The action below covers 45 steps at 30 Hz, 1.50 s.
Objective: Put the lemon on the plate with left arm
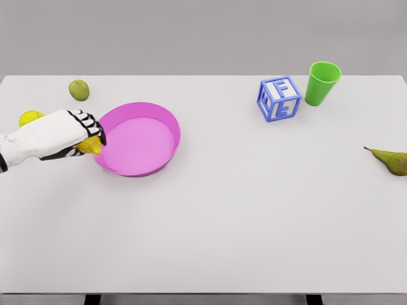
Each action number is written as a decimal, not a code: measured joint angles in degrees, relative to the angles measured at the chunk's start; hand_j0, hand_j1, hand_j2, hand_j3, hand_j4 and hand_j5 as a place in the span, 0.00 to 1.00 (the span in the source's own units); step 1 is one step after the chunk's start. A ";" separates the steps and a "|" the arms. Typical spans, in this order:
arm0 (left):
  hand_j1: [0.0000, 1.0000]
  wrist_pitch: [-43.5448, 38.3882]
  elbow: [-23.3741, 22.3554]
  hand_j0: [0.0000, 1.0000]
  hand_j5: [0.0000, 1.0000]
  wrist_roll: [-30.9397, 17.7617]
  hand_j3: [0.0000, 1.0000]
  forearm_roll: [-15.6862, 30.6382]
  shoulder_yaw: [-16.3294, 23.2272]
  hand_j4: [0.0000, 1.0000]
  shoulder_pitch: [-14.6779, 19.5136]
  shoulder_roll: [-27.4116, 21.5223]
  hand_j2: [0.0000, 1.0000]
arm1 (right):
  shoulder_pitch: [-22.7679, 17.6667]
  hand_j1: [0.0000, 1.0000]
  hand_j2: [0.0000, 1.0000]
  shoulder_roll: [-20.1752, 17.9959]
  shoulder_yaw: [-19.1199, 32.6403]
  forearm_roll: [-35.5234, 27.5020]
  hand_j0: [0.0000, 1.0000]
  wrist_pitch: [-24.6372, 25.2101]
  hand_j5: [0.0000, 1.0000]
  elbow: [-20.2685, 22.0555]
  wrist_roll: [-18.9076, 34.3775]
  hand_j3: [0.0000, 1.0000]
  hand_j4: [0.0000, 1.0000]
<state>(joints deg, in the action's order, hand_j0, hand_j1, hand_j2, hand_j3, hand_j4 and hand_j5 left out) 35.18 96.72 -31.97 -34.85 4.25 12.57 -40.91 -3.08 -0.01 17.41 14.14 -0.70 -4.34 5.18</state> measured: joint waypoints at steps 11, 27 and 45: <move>0.43 0.00 -6.40 0.43 0.43 0.00 0.43 -3.38 4.84 0.43 7.47 6.46 0.43 | 0.00 1.00 1.00 0.00 0.00 0.01 1.00 0.00 1.00 -0.02 0.00 1.00 1.00; 0.47 0.02 -17.39 0.47 0.47 -0.09 0.47 -5.66 12.97 0.47 14.77 13.82 0.47 | 0.00 1.00 1.00 0.00 0.00 0.01 1.00 0.00 1.00 -0.03 0.00 1.00 1.00; 1.00 0.01 -9.38 1.00 1.00 -0.06 1.00 5.90 9.63 1.00 10.99 5.31 1.00 | 0.00 1.00 1.00 0.00 0.00 0.00 1.00 0.00 1.00 -0.01 0.00 1.00 1.00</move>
<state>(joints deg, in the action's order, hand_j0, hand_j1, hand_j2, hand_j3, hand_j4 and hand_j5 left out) 35.19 87.33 -32.03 -28.95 13.88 23.56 -35.60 -3.08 -0.01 17.41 14.13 -0.70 -4.34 5.18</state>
